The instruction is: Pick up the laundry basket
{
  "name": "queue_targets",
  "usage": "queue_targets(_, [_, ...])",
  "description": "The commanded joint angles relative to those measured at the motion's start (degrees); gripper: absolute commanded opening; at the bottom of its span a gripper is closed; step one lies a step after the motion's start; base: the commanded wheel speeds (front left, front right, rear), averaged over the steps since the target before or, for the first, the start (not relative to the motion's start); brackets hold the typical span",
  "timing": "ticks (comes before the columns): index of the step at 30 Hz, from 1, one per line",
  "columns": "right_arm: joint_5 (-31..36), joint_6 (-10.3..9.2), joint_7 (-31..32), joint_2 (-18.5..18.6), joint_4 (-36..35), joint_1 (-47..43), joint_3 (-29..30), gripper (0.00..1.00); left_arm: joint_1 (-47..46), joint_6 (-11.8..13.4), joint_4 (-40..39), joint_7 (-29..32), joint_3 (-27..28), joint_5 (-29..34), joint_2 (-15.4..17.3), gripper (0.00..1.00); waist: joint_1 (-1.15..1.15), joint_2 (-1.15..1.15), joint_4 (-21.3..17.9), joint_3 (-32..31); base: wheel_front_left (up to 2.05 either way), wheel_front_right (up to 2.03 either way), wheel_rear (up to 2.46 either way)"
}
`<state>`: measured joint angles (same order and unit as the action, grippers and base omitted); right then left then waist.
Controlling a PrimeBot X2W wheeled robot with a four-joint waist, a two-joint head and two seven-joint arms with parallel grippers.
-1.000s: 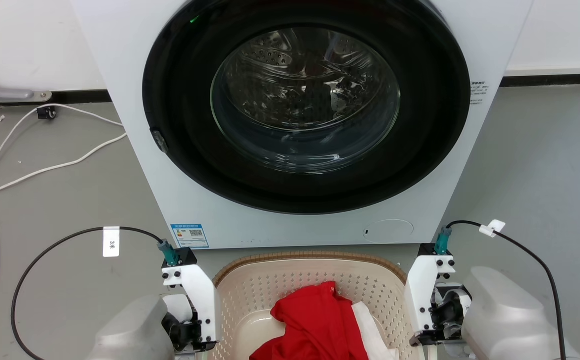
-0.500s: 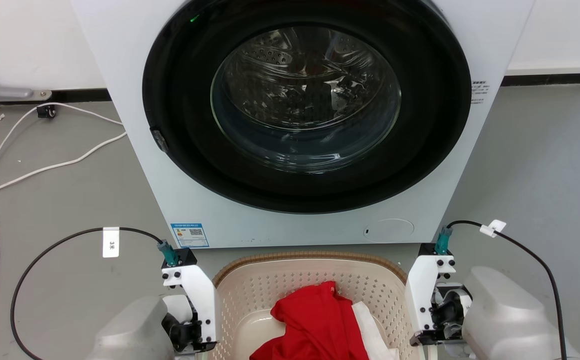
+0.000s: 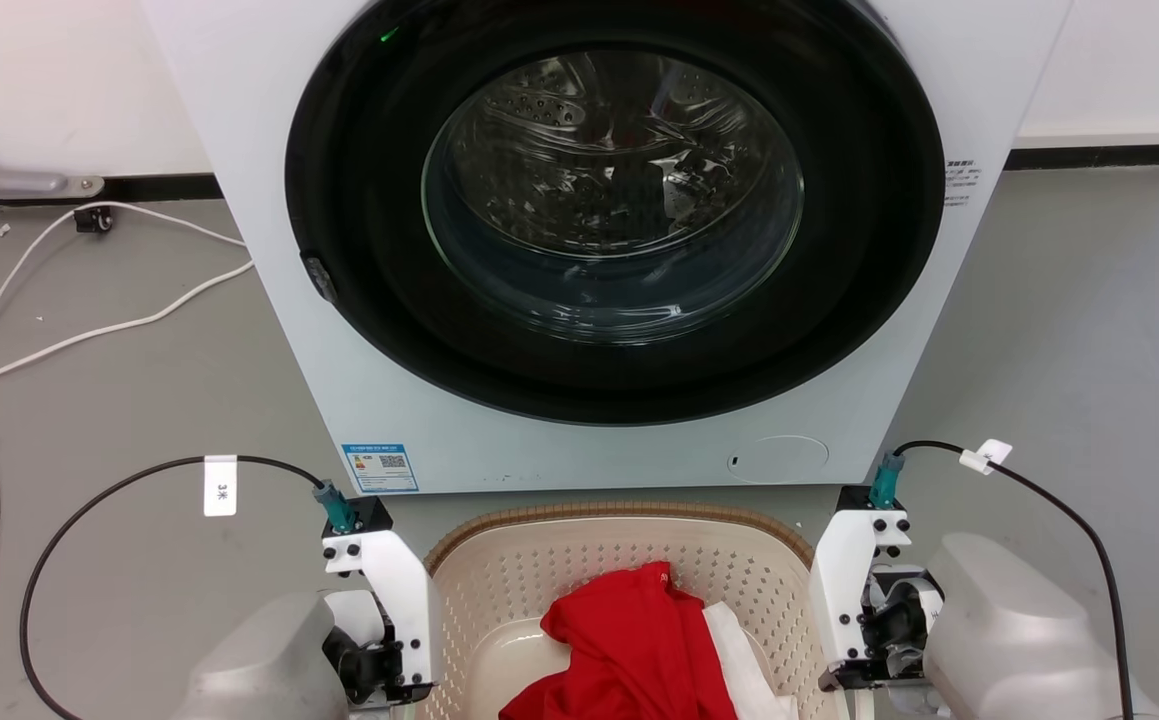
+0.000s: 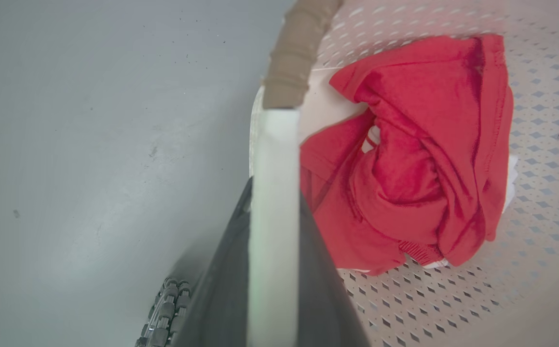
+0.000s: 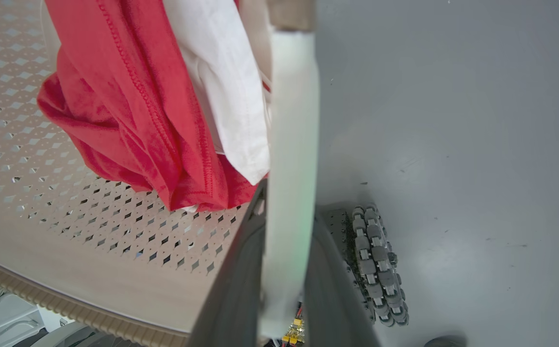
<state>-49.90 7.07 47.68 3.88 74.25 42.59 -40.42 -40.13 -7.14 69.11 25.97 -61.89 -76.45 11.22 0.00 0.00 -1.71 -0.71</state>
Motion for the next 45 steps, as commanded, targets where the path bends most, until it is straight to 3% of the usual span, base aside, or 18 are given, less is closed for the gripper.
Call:
queue_targets(1, [-0.7,0.77,-0.1,-1.8,-0.7,0.7,0.4,0.00,0.5,-0.6,-0.9,-0.4,0.3,-0.8,-2.0,0.00,0.00,0.00,0.1,0.1,0.00,0.00,0.00])
queue_targets(45, [-1.7,0.77,1.8,-1.9,-0.7,2.1,0.7,0.00,-1.0,-0.6,-0.5,0.2,-0.5,-2.6,-1.1,0.00,0.00,0.00,-0.2,0.8,0.00,0.00,0.00])
